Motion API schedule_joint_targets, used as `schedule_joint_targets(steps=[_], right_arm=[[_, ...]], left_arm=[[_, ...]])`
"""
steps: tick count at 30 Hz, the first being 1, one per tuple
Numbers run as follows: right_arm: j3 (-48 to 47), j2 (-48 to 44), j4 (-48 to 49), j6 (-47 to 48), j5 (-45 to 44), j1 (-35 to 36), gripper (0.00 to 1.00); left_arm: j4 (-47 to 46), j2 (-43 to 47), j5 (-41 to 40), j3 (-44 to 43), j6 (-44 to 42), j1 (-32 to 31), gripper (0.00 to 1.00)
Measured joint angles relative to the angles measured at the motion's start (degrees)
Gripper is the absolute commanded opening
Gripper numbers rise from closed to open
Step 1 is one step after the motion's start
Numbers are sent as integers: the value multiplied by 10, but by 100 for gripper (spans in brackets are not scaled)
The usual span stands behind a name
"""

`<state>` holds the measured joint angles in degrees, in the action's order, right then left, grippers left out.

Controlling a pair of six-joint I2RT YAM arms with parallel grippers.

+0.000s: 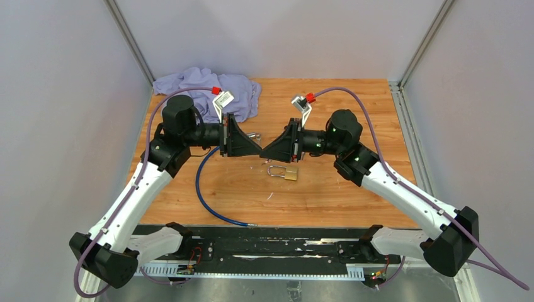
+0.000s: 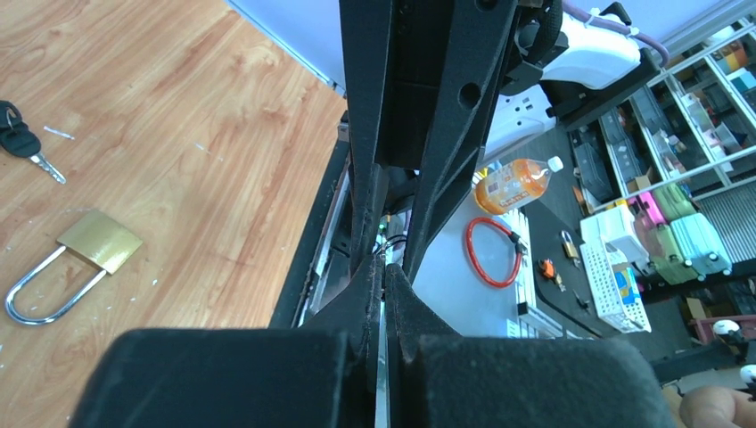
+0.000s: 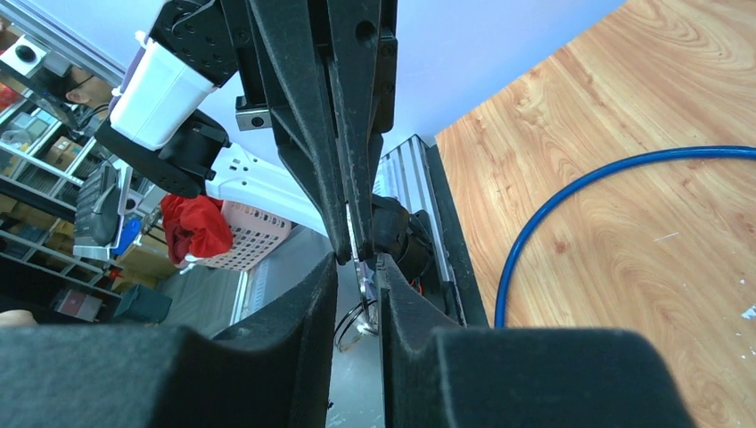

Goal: Unlock with the key

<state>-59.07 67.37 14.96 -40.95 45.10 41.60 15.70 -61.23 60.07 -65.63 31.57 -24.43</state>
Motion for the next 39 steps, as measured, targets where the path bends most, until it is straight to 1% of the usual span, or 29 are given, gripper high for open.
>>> schedule_joint_targets(steps=[12,18,21,25,28,32,36,39], right_arm=[[43,-2,75,-48,25,-5,26],[64,-12,97,-63,16,-7,41],[78,-27,94,-60,-3,-8,45],[74,-43,65,-40,-28,-8,49],[67,-48,54,-31,-31,-9,49],[48,-42,47,-32,-15,-20,44],[39,-23,57,-54,8,-43,35],[39,-17,65,-71,15,-49,30]], left_arm=[[-28,0,6,4,28,11,1],[-37,0,6,4,32,11,0],[-37,0,6,4,32,11,0],[-37,3,6,5,32,11,0],[-39,5,7,5,32,11,0],[-45,6,9,5,36,11,1],[-52,6,13,5,42,11,0],[-53,6,12,5,43,13,0]])
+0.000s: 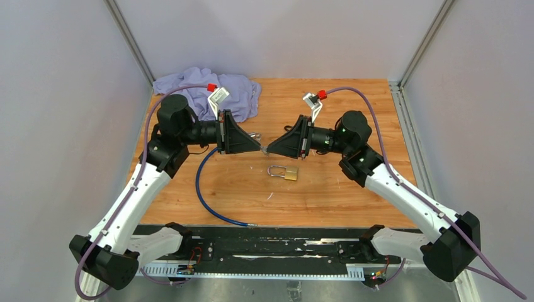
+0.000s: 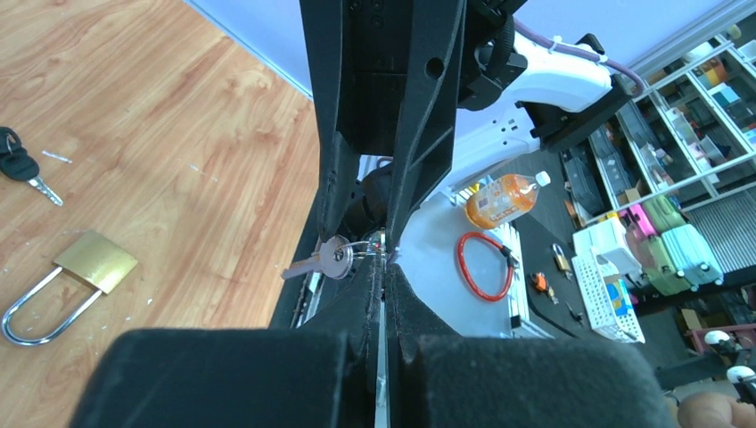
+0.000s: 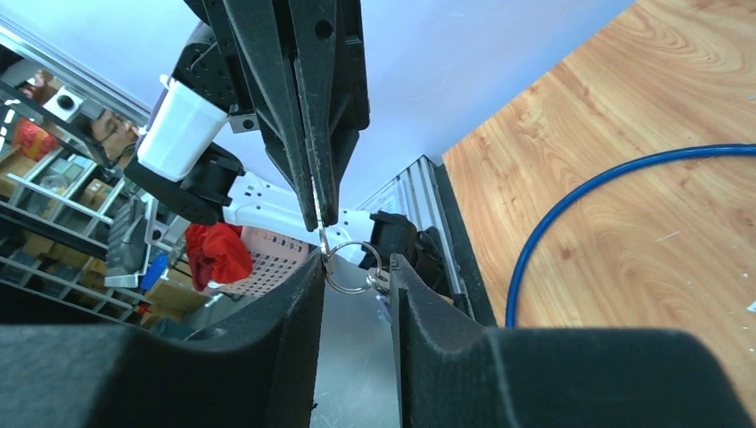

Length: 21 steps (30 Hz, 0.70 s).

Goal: Unlock with the key

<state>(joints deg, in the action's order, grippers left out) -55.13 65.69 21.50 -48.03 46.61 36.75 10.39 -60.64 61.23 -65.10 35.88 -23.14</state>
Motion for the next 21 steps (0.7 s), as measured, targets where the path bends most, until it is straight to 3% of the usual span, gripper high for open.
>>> schedule_joint_targets(steps=[9,21], right_arm=[[0,10,30,-26,6,0,29],[-1,11,42,-32,6,0,5]], left_arm=[[-7,0,1,3,8,2,0],[-10,0,-5,3,8,2,0]])
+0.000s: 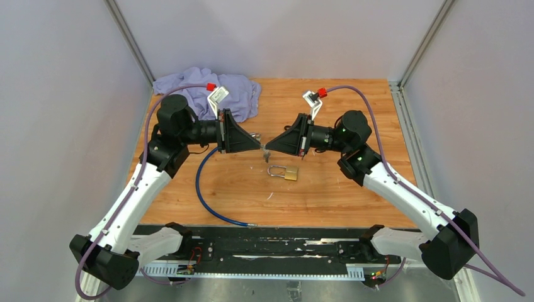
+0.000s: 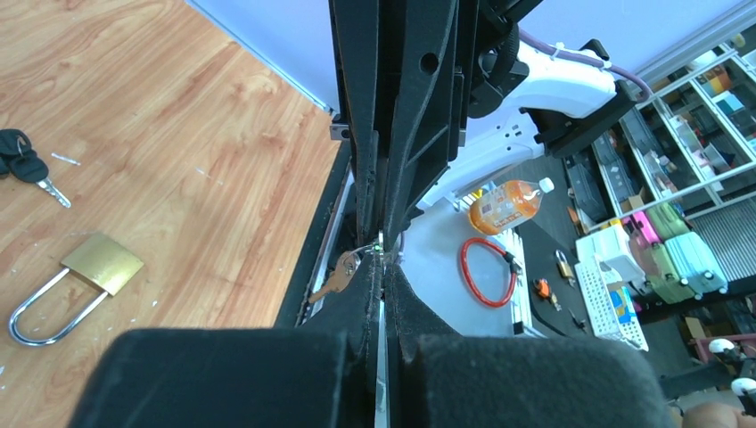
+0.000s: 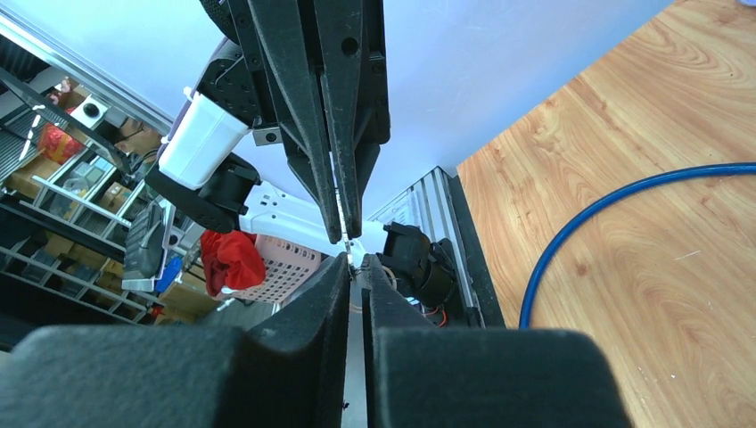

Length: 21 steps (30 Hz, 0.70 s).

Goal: Unlock with the key

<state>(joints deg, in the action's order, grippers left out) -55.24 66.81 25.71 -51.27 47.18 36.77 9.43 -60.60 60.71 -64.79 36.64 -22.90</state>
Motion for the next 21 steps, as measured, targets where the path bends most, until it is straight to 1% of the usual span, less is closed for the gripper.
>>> schedule_joint_targets(steps=[3,6,7,9,10,12,13,15,17,20,21], right_arm=[[0,0,3,-1,-1,1,1],[0,0,3,-2,-6,4,2],[0,1,3,-2,-8,5,6],[0,3,6,-3,-9,7,19],[0,6,8,-6,-10,7,23],[0,10,11,-10,-12,8,24],[1,12,13,-11,-14,8,23],[3,12,16,-13,-16,8,15],[4,12,22,-16,-17,8,9],[4,12,31,-18,-17,8,1],[4,12,33,-19,-17,8,1]], left_arm=[[0,0,-3,0,0,0,0],[0,0,-4,0,0,2,0],[0,0,-3,0,0,3,0],[0,0,-4,0,0,3,0],[0,0,-4,0,0,3,0],[0,0,-3,0,0,3,0],[-1,0,-2,0,0,3,0],[-1,0,-2,0,0,5,0],[-1,0,-3,0,0,6,0],[-1,0,-4,0,0,7,0],[-2,0,-4,0,0,7,0]])
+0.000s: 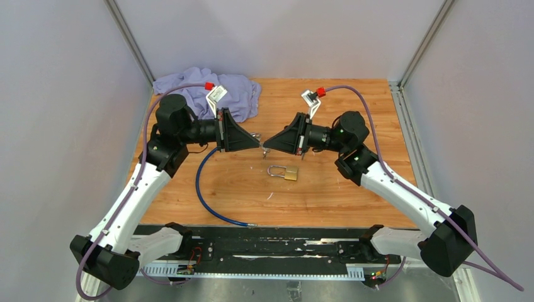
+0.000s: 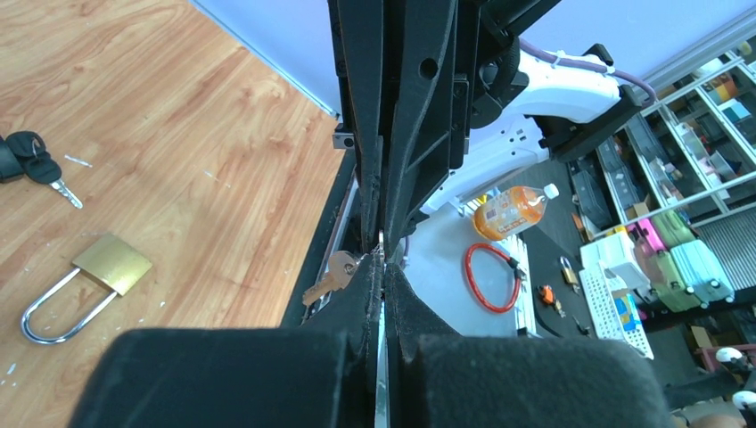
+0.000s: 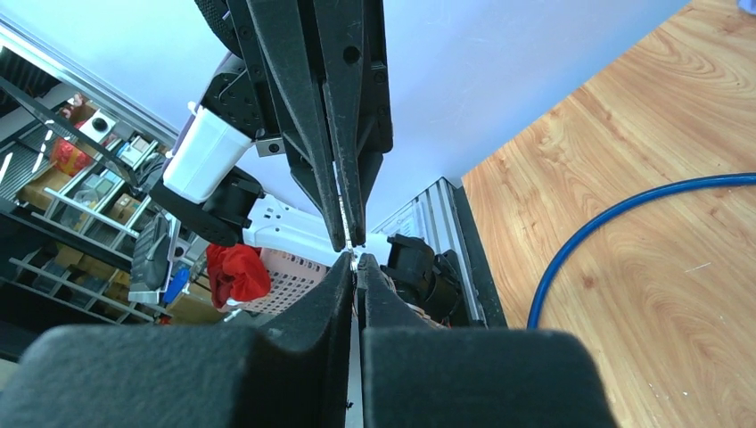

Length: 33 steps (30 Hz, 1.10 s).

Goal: Unlock with the key

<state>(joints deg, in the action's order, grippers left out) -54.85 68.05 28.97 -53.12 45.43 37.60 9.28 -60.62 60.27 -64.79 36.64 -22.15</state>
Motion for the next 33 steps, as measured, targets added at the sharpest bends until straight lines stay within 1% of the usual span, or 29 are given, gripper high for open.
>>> schedule_joint_targets(steps=[8,9,13,14,15,17,18,19,20,24,27,29,33], right_arm=[[-1,8,8,-14,10,0,1],[-2,9,8,-16,12,0,1],[-5,10,1,-20,15,0,1],[-5,10,-7,-21,15,0,1],[-6,10,-14,-21,15,0,1],[-7,10,-42,-21,15,-2,1],[-7,10,-54,-23,15,-2,1],[-7,10,-63,-26,15,-4,1],[-7,10,-72,-29,16,-7,1],[-7,7,-116,-31,18,-29,1],[0,-7,-161,-19,19,-55,1],[10,-28,-200,-3,23,-84,1],[22,-73,-286,38,23,-147,0]], left_arm=[[0,0,2,0,0,3,0],[1,0,2,0,0,4,2],[7,0,6,0,-9,7,27],[11,0,8,0,-15,8,39],[18,-1,10,0,-21,9,46],[37,-3,10,-2,-39,12,74],[47,-5,10,-4,-49,15,90],[59,-8,10,-7,-61,18,100],[70,-11,9,-9,-73,23,98],[112,-21,-3,-21,-123,45,98],[189,-50,-31,-59,-214,54,98],[233,-77,-51,-85,-275,55,98],[309,-144,-120,-112,-406,38,98]])
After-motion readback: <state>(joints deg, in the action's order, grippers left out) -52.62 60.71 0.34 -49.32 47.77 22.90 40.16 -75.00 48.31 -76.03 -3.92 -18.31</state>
